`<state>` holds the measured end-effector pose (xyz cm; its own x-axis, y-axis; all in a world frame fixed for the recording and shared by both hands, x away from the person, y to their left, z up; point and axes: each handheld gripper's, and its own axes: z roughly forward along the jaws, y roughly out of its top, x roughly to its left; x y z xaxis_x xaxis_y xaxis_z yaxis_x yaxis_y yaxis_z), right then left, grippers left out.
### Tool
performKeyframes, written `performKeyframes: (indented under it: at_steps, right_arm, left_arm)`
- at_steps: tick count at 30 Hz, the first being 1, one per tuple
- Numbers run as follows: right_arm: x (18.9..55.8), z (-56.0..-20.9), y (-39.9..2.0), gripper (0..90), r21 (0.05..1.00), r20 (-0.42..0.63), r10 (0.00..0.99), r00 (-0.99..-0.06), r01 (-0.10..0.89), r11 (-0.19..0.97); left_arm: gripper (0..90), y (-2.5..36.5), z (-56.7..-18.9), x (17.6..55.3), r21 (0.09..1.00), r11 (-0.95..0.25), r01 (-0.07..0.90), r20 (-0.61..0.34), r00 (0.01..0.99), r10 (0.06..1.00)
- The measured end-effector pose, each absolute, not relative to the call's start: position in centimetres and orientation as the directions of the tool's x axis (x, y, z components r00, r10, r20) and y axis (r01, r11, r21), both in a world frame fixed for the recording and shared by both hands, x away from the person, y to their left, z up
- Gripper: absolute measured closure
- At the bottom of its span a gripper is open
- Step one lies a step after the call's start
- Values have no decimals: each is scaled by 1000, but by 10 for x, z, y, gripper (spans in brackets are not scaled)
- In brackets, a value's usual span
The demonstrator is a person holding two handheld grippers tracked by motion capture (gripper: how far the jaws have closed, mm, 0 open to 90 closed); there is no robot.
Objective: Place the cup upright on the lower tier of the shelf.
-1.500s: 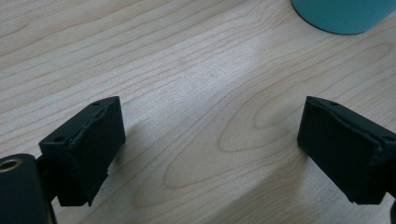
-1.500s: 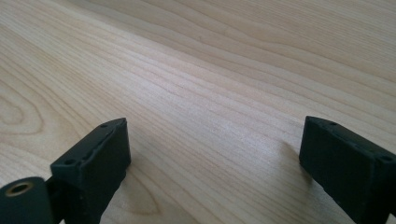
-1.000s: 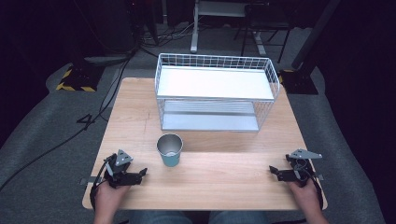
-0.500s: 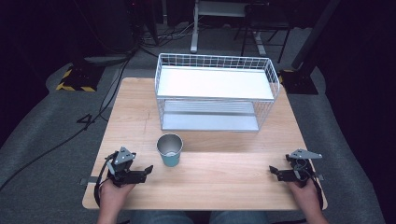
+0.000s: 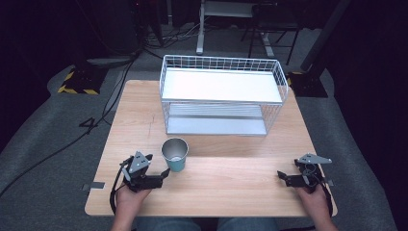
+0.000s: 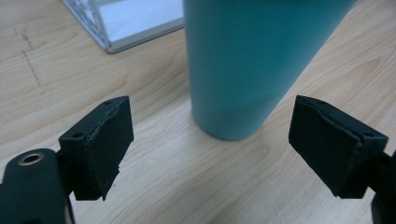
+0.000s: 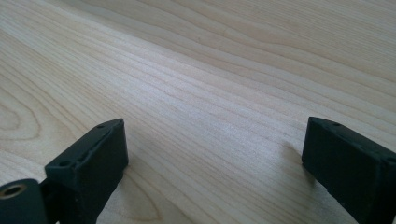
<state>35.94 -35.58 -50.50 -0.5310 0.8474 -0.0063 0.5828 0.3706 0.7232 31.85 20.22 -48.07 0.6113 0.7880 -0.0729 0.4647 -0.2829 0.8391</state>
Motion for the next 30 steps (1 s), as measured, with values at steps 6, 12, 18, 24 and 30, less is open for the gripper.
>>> performKeyframes:
  at_steps: [6,12,18,24,30]
  right_arm:
    - [359,-505,-356,72,723,-7,848,-530,583,370]
    - [359,-505,-356,72,723,-7,848,-530,583,371]
    - [359,-505,-356,72,723,-7,848,-530,583,371]
    - [359,-505,-356,71,723,-7,848,-530,583,371]
    - [359,-505,-356,71,723,-8,848,-530,582,371]
  left_arm:
    - [147,193,-486,325,842,-253,476,-102,602,792]
    - [145,185,-490,329,852,-227,472,-132,613,779]
    - [145,177,-493,334,867,-191,459,-159,620,768]
    - [146,167,-496,340,861,-205,465,-148,615,775]
    - [146,161,-499,344,858,-222,462,-124,607,785]
